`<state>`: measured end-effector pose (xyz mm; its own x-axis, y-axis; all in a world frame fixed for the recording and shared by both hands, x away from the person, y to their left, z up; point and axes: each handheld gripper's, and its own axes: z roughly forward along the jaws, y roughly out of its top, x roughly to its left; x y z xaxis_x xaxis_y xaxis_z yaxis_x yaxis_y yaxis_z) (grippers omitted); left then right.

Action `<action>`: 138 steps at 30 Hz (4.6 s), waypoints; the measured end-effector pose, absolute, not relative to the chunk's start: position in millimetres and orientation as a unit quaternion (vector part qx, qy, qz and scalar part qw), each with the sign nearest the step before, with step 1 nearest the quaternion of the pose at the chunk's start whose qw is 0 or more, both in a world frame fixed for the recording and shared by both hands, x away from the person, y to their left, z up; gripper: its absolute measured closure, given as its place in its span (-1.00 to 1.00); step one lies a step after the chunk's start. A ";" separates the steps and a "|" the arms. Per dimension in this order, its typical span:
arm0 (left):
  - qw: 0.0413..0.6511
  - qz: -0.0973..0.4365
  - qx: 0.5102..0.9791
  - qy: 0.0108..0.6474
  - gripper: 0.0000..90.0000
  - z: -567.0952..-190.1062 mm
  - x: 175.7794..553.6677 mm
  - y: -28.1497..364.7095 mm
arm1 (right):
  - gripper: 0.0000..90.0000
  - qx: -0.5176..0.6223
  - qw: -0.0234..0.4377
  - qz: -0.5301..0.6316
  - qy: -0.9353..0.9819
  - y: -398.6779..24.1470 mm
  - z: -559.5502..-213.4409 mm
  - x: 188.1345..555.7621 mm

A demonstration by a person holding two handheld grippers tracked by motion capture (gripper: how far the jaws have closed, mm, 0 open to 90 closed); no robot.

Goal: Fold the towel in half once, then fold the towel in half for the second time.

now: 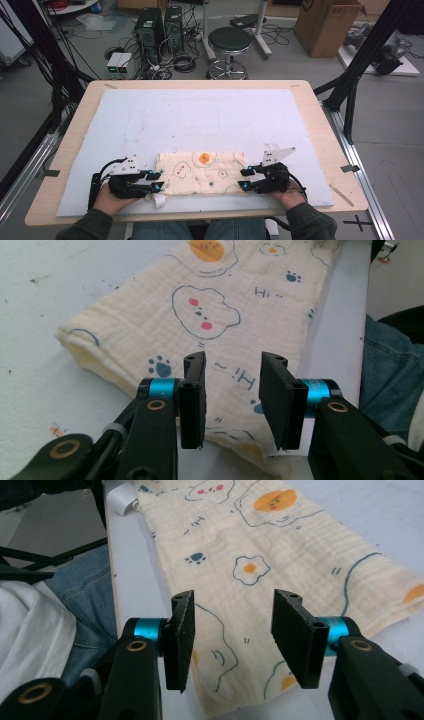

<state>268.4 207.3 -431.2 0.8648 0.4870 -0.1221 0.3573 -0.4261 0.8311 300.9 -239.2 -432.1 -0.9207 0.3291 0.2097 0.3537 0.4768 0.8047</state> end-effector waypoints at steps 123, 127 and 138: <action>0.400 0.119 0.828 0.375 0.88 -437.3 348.5 197.0 | 0.89 -0.295 -0.009 -0.399 -0.868 -231.4 -438.1 387.8; 0.405 0.128 0.824 0.376 0.88 -433.2 348.9 198.8 | 0.89 -0.287 -0.011 -0.403 -0.869 -230.5 -436.0 388.2; 0.418 0.149 0.807 0.389 0.88 -423.1 360.6 200.6 | 0.89 -0.304 -0.007 -0.420 -0.855 -230.9 -426.3 405.4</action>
